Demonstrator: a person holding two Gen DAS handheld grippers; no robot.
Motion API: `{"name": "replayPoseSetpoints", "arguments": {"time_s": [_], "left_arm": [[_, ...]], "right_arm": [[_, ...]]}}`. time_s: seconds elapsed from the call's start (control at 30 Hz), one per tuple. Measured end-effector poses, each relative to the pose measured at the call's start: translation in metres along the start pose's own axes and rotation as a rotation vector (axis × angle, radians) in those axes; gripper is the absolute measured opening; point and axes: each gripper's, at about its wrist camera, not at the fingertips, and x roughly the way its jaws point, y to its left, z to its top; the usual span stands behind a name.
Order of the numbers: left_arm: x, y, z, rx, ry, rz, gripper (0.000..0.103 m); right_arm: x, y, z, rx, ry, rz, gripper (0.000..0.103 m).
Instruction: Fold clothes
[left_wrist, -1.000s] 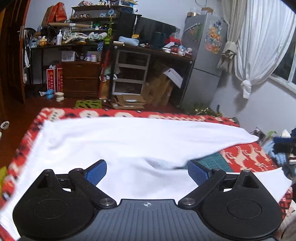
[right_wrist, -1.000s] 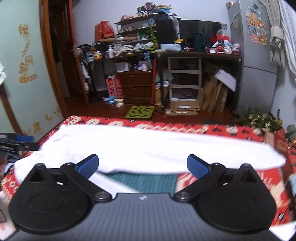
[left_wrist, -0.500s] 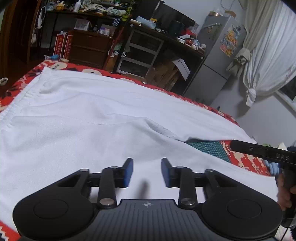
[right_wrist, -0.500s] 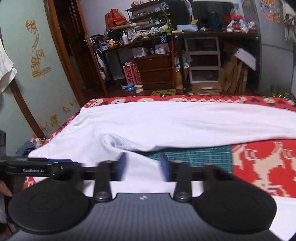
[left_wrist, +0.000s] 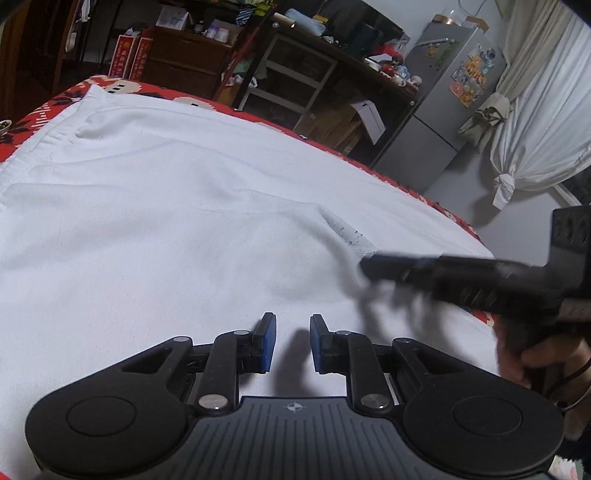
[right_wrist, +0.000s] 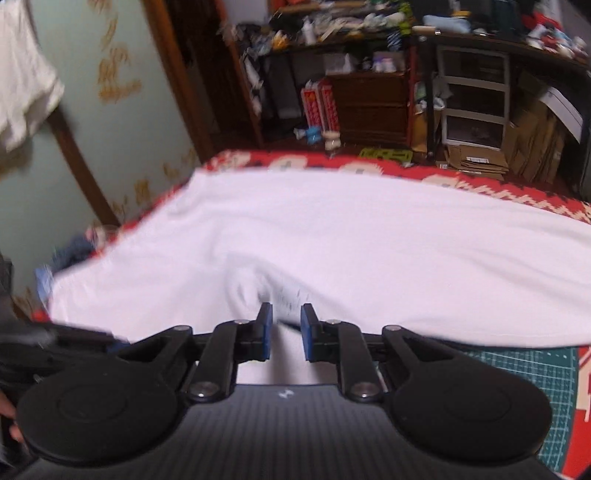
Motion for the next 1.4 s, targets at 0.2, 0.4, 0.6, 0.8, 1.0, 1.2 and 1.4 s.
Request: {"name": "replayPoseSetpoints", "arguments": {"time_s": [0.2,0.4,0.6,0.8,1.0,1.2,1.4], "left_arm": [[-0.004,0.005,-0.007,-0.029,-0.040,-0.033,0.020],[-0.004,0.014,-0.009,-0.056,-0.053,-0.067,0.020],[-0.003,0.010,-0.010,-0.039,-0.057,-0.058,0.020],[-0.002,0.011,-0.010,-0.032,-0.060,-0.058,0.020],[-0.002,0.011,-0.010,-0.023,-0.056,-0.056,0.020],[-0.007,0.008,0.001,-0.023,0.001,-0.002,0.021],[-0.054,0.021,0.013,-0.053,-0.054,0.164,0.034]], "right_arm": [[0.010,0.023,-0.026,-0.115,0.037,-0.045,0.019],[0.000,0.013,-0.014,-0.033,-0.010,-0.017,0.021],[0.017,-0.010,-0.006,0.068,0.040,0.054,0.022],[0.025,0.001,-0.012,-0.011,0.000,-0.029,0.005],[0.032,-0.010,-0.004,-0.027,0.002,-0.086,0.008],[0.000,-0.019,-0.015,-0.002,-0.035,-0.116,0.015],[-0.072,-0.045,-0.044,0.063,-0.066,-0.147,0.021]]}}
